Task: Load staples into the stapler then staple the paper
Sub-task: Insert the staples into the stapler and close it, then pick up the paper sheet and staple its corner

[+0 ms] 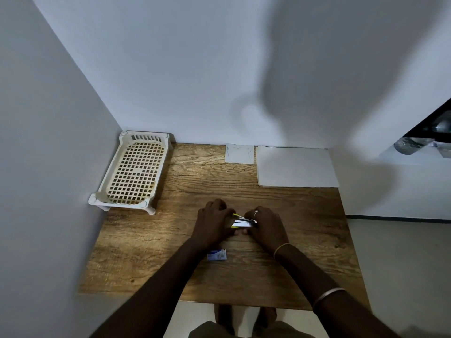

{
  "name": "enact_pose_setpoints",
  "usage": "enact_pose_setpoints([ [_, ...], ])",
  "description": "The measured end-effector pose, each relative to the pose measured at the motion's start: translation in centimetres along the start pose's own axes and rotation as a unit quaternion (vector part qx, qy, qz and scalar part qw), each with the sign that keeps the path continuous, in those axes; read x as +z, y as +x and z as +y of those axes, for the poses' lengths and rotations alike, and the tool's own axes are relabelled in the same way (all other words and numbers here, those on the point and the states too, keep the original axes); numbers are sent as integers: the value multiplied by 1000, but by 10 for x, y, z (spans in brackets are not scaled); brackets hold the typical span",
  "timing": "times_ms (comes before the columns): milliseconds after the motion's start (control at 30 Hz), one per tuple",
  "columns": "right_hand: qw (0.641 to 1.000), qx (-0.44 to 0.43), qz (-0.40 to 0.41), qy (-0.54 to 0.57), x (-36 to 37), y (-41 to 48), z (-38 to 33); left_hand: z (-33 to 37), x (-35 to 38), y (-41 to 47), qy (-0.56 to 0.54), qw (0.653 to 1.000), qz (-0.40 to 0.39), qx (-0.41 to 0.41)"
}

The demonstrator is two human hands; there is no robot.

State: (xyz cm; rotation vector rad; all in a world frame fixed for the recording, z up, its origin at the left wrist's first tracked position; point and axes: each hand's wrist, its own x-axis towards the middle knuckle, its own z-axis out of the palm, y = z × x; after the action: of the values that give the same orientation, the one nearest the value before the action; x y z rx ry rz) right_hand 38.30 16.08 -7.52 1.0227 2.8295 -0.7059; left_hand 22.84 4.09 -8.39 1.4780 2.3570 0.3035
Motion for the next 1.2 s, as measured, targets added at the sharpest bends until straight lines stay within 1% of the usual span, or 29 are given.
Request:
enact_pose_setpoints([
  [267,1000,-1,-3,-4,2,2,2,-4,1,1,26,999,-17,29],
  [400,1000,-7,-13,5,-2,3,4,-13,-5,0,37,997,-50,51],
  [500,999,-30,37,24,-11,14,6,-18,-18,8,15,999,-33,38],
  [567,997,-49,54,-11,-19,31,7,-21,-27,22,14,999,-16,39],
  [667,990,-83,21,-114,-31,69,11,-23,-43,49,36,998,-28,52],
  [767,977,-93,-18,-193,-42,109,14,-24,-54,79,66,994,-73,53],
  [933,977,-55,-65,-197,-45,149,7,-23,-59,122,86,985,-135,56],
  [1200,972,-40,-117,-197,-45,183,7,-21,-61,170,129,968,-204,76],
])
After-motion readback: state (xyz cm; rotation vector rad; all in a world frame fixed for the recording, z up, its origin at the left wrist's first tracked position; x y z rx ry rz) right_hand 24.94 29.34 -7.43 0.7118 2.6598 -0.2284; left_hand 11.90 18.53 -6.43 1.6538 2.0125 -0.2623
